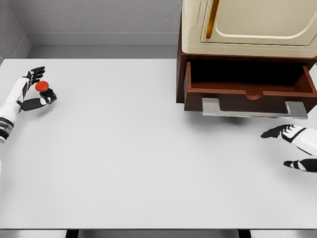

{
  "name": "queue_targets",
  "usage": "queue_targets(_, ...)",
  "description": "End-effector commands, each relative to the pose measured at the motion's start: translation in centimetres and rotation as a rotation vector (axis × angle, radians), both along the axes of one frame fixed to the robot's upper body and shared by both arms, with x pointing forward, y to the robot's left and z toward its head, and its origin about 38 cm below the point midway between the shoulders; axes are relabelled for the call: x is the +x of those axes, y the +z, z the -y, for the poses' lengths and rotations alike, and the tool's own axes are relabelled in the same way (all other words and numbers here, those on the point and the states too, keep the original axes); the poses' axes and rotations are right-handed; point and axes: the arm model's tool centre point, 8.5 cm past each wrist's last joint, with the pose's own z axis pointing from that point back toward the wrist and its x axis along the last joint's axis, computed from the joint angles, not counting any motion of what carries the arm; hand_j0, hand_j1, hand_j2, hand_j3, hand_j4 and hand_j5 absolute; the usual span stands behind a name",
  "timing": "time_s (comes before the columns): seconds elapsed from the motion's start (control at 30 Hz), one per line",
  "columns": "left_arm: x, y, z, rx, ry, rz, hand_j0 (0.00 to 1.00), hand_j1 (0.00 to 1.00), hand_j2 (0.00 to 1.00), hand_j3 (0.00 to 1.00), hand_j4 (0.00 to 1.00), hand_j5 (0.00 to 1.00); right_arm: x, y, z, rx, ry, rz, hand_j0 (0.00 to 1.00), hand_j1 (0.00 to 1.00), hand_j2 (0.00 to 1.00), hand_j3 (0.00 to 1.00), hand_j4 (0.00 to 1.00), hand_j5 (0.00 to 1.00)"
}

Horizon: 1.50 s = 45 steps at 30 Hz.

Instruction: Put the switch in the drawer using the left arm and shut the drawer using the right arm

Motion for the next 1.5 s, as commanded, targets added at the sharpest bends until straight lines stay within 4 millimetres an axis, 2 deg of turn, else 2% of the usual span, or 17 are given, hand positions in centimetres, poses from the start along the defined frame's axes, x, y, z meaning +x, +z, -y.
queue_targets(0.0,-0.1,-0.2,-0.2,-0.005,0.008,-0.008,0.89,0.89,0.89,0.89,0.89,0.89,0.2,0.6,0.3,0.006,-0.009,0.015,0.76,0.76,0.76,0.76,0.76,0.76)
queue_targets(0.07,-0.3,-0.8,-0.6,-0.010,0.022,-0.030,0.89,0.89,0.89,0.89,0.89,0.89,0.2,0.6,0.3,0.008,-0.009,0.013,0.72,0.72,0.72,0.72,0.72,0.72)
queue_targets(0.3,-0.2,-2.0,-0.2,-0.018,0.023,-0.066,0.87,0.87,0.87,0.87,0.87,0.87,0.1,0.5,0.2,0.006,-0.006,0.010,0.72,0.72,0.72,0.72,0.72,0.72)
queue_targets(0.57,-0.1,-1.9,0.3,-0.024,0.013,-0.059,0.57,0.57,0.57,0.57,0.57,0.57,-1.0,-1.0,0.3,0.012,-0.014,-0.041,0.72,0.72,0.72,0.72,0.72,0.72)
queue_targets(0.77,-0.1,-1.8,0.3,-0.021,0.011,-0.055,0.46,0.46,0.46,0.46,0.46,0.46,-1.1,-0.7,0.7,-0.012,-0.008,-0.057,0.72,0.72,0.72,0.72,0.72,0.72)
queue_targets(1.17,1.2,3.9,3.2,0.018,-0.094,0.111,0.45,0.45,0.45,0.45,0.45,0.45,-0.1,2.1,1.8,-0.187,0.076,-0.087,0.72,0.72,0.72,0.72,0.72,0.72)
queue_targets(1.23,1.2,4.0,3.3,0.015,-0.095,0.117,0.43,0.43,0.43,0.43,0.43,0.43,0.0,2.1,1.6,-0.201,0.092,-0.096,0.72,0.72,0.72,0.72,0.72,0.72)
queue_targets(1.47,0.9,7.2,5.4,0.043,-0.160,0.216,0.43,0.43,0.43,0.43,0.43,0.43,0.3,2.5,1.4,-0.234,0.130,-0.144,0.72,0.72,0.72,0.72,0.72,0.72)
